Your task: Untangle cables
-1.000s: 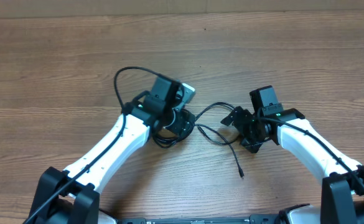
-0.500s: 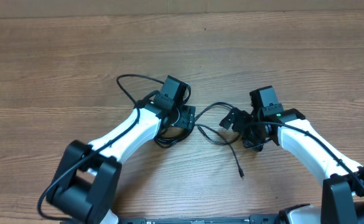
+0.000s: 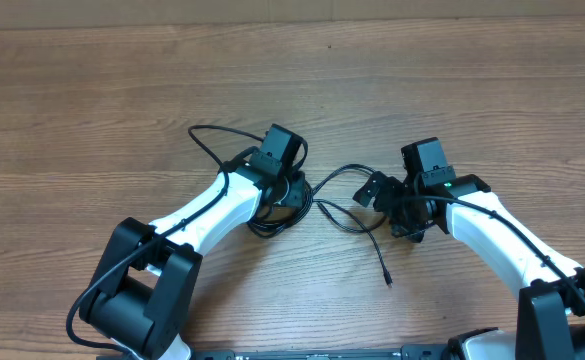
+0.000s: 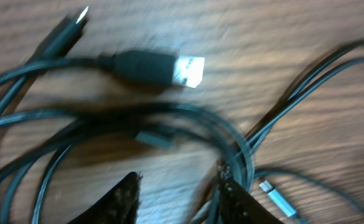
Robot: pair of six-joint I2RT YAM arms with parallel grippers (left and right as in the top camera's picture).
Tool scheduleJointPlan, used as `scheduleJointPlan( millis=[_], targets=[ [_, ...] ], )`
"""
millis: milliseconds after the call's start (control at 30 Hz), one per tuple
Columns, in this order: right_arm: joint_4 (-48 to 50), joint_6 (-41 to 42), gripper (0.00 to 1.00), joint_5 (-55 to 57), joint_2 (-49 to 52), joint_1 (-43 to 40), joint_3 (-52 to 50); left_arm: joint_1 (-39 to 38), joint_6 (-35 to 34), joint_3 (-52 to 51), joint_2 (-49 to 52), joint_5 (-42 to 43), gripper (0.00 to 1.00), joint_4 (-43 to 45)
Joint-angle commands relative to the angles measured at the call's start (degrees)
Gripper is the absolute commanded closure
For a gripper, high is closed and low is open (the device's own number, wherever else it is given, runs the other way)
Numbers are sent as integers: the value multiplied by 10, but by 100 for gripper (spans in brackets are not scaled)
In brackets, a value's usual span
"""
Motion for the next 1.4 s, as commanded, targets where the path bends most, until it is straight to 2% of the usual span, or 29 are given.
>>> scheduleJointPlan(
  millis=[0, 33, 133, 233, 333, 367, 467, 567, 733, 933, 1033, 1133, 1367],
  targets=[
    [-4, -7, 0, 10, -13, 0, 1, 2, 17, 25, -1, -40, 48, -39],
    [-6, -7, 0, 10, -13, 0, 1, 6, 17, 34, -4, -41, 41, -59],
    [-8, -7, 0, 10, -13, 0, 1, 20, 17, 66, -16, -52, 28, -123],
    [-8, -7, 0, 10, -13, 0, 1, 35, 14, 95, -27, -109, 17, -181],
    [-9, -7, 0, 10, -13, 0, 1, 51, -17, 104, -28, -146, 2, -209],
    [-9, -7, 0, 10, -13, 0, 1, 58, -17, 104, -28, -146, 0, -212],
    [-10, -7, 0, 10, -13, 0, 1, 72, 0, 98, -26, -143, 2, -217],
    [-9, -7, 0, 10, -13, 0, 1, 76, 52, 87, -26, -141, 7, -209],
    [-8, -7, 0, 10, -13, 0, 1, 75, 141, 64, -26, -140, 6, -185],
    [-9, -7, 0, 10, -13, 0, 1, 76, 156, 15, -26, -143, 7, -111],
    [-8, -7, 0, 10, -13, 0, 1, 76, 168, -1, -26, -142, 11, -78],
    [-8, -7, 0, 10, -13, 0, 1, 76, 173, -10, -26, -142, 28, -59],
    [-9, -7, 0, 10, -13, 0, 1, 76, 194, -27, -26, -142, 25, 0]
  ],
)
